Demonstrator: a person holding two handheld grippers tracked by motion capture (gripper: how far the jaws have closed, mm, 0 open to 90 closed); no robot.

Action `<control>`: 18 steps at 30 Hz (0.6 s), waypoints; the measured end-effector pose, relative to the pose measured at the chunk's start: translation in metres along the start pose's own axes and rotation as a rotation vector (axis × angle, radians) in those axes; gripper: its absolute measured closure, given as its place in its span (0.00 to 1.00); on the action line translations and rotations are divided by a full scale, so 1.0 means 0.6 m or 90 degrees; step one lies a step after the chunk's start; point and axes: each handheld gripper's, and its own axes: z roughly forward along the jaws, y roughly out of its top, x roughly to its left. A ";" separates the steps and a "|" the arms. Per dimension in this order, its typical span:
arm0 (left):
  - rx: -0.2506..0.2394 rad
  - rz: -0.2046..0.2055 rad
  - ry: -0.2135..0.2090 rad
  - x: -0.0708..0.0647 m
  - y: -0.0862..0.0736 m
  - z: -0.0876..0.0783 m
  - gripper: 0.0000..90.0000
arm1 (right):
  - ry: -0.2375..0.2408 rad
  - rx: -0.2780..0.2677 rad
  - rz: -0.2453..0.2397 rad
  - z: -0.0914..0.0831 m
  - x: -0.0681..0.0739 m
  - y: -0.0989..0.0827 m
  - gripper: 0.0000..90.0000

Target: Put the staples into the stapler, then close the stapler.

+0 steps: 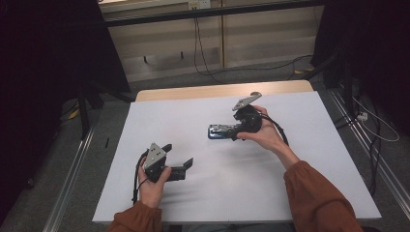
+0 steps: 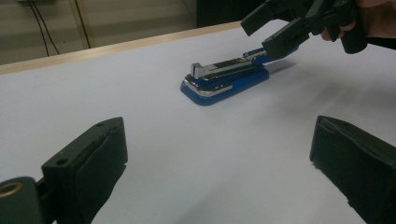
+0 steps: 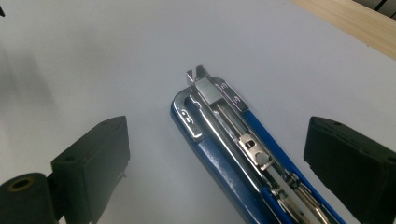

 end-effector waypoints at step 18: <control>0.038 -0.010 -0.010 0.002 0.017 0.036 0.09 | -0.070 -0.069 0.072 -0.056 -0.008 -0.036 0.08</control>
